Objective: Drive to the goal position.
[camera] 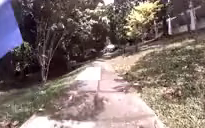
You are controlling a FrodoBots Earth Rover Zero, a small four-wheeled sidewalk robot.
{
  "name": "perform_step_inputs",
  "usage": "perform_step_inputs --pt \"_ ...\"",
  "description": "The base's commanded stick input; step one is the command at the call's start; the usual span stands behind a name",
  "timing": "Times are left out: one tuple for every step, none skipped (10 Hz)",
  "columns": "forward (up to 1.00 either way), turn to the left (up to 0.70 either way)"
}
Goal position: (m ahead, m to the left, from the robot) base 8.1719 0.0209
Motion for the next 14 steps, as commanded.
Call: perform_step_inputs --pt "0.5 0.33" --pt "0.5 0.25" --pt "0.5 0.18" --pt "0.5 0.1" --pt "0.5 0.02" --pt "0.5 0.0" --pt "0.5 0.0" --pt "0.5 0.0" --pt "0.5 0.0" --pt "0.5 0.0" --pt "0.5 0.0" --pt "0.5 -0.08" --pt "0.5 -0.17" --pt "0.5 -0.27"
